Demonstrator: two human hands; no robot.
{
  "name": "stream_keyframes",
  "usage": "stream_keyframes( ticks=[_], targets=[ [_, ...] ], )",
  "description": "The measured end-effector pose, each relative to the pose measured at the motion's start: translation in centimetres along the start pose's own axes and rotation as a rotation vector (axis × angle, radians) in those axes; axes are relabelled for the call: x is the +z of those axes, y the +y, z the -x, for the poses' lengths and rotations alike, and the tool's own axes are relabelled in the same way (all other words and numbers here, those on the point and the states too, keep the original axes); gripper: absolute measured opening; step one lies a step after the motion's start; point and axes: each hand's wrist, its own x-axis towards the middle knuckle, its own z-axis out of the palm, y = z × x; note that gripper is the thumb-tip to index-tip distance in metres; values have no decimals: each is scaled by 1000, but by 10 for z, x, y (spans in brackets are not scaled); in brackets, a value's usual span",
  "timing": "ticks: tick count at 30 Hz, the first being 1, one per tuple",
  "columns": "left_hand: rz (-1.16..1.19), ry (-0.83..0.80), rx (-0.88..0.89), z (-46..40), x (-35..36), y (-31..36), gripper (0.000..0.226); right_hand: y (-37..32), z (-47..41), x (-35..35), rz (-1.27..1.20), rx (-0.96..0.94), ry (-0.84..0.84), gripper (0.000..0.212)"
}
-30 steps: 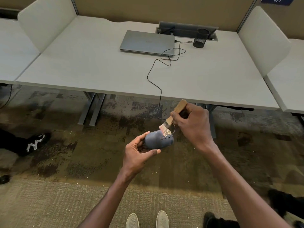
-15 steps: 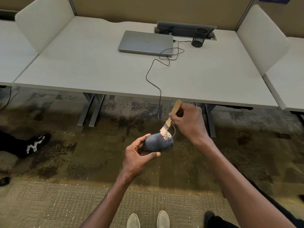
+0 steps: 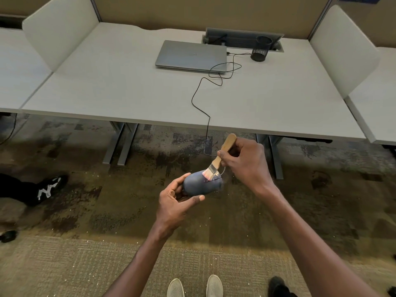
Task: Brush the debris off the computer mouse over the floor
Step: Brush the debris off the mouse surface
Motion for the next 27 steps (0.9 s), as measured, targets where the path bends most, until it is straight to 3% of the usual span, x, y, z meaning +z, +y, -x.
stream_keyframes(
  ticks=[8,16,27],
  targets=[
    [38,15,-4,-1,-8,-2,76,1,-4,-4,-30,-11,79,11],
    [58,19,-7,-6,-9,-4,77,0,-4,0,-70,-26,-42,10],
    [49,9,5,-5,-13,-6,73,-2,-12,0,-97,-10,33,6]
  ],
)
